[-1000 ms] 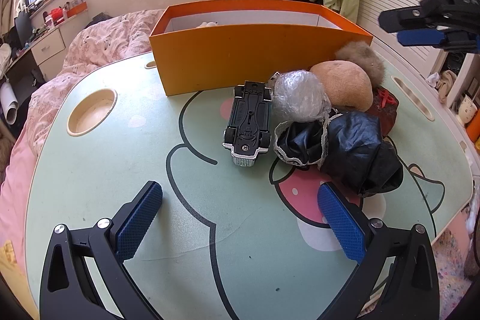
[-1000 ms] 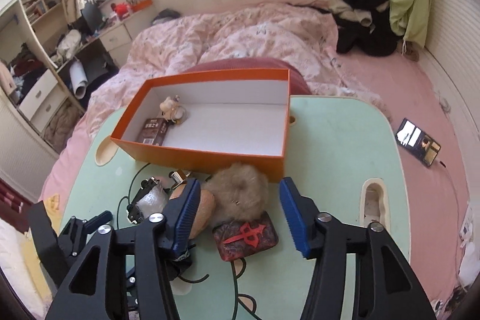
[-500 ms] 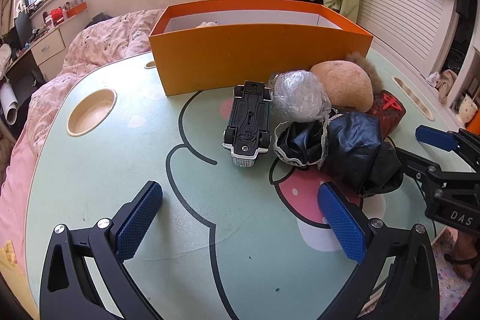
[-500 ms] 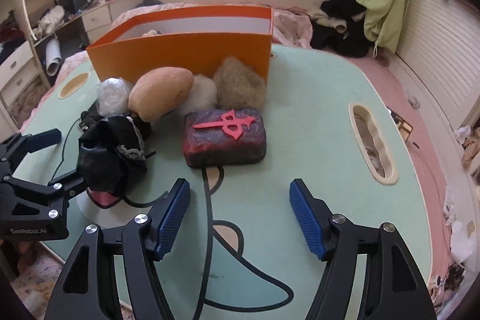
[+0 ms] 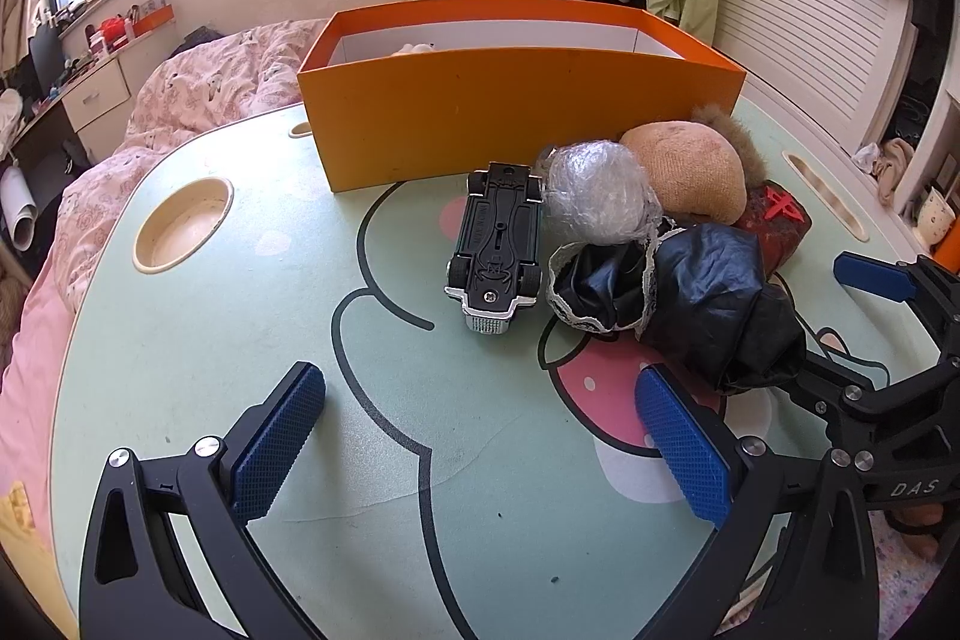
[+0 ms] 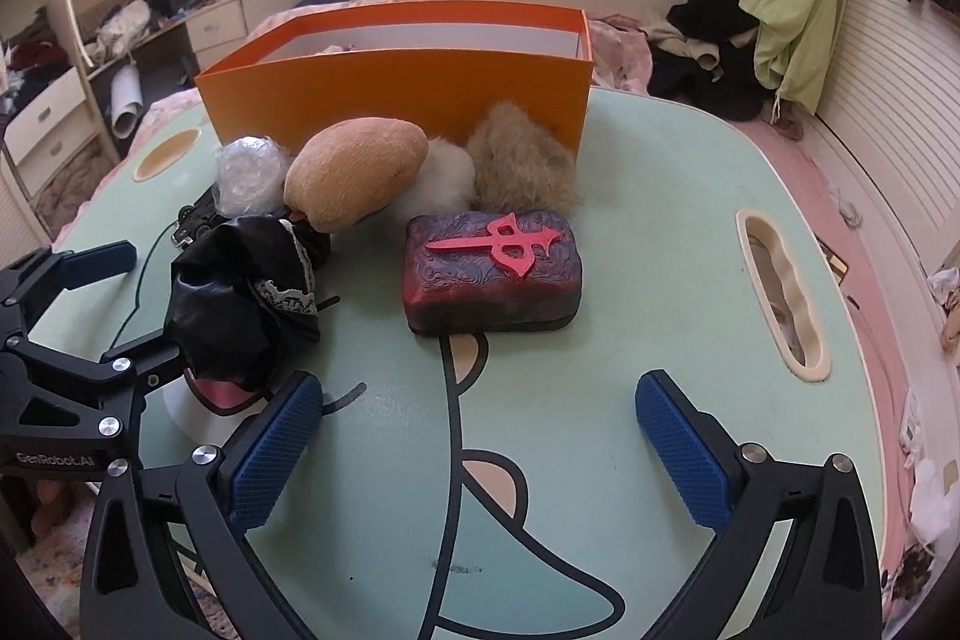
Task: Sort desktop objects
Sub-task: 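Move the left gripper up toward the orange box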
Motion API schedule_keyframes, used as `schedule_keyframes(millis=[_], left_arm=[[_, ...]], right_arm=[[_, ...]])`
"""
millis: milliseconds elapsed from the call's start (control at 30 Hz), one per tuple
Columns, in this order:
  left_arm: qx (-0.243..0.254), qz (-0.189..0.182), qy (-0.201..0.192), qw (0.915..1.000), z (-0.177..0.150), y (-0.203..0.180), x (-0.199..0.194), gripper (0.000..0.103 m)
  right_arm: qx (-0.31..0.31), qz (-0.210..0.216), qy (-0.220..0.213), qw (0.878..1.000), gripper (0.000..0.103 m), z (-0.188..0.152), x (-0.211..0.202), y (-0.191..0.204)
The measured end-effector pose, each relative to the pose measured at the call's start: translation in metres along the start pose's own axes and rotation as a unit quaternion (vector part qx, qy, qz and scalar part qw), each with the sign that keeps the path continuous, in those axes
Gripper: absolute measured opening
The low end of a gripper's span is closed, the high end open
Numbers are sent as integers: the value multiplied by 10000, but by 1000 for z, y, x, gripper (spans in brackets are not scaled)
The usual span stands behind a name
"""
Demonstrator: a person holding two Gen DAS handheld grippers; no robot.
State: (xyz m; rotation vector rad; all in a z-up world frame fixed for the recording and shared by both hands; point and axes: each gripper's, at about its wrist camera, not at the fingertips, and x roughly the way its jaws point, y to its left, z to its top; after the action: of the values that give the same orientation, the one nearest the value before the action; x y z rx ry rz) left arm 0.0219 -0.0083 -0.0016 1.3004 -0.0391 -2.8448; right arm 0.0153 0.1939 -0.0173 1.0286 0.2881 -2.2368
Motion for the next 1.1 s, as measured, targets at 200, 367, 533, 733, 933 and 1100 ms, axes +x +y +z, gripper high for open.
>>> schedule_keyframes(millis=[200, 367, 533, 733, 933, 1100], left_arm=[[-231, -161, 43, 9996, 8, 18, -15, 103], [-283, -434, -868, 9949, 43, 42, -74, 103], [26, -644, -1168, 9911, 106, 58, -95, 99], [369, -725, -318, 9962, 169, 49, -37, 82], [265, -810, 742, 9936, 191, 34, 46, 76], [454, -60, 1004, 9939, 197, 22, 79, 69]], right_arm=[[32, 7, -5, 10000, 103, 1, -2, -1], [46, -9, -4, 10000, 103, 1, -2, -2], [49, -10, -9, 10000, 103, 1, -2, -2], [62, -20, -8, 10000, 103, 1, -2, -1], [79, -31, -13, 10000, 103, 0, -1, -2], [100, -42, -22, 9999, 103, 0, -1, -1]])
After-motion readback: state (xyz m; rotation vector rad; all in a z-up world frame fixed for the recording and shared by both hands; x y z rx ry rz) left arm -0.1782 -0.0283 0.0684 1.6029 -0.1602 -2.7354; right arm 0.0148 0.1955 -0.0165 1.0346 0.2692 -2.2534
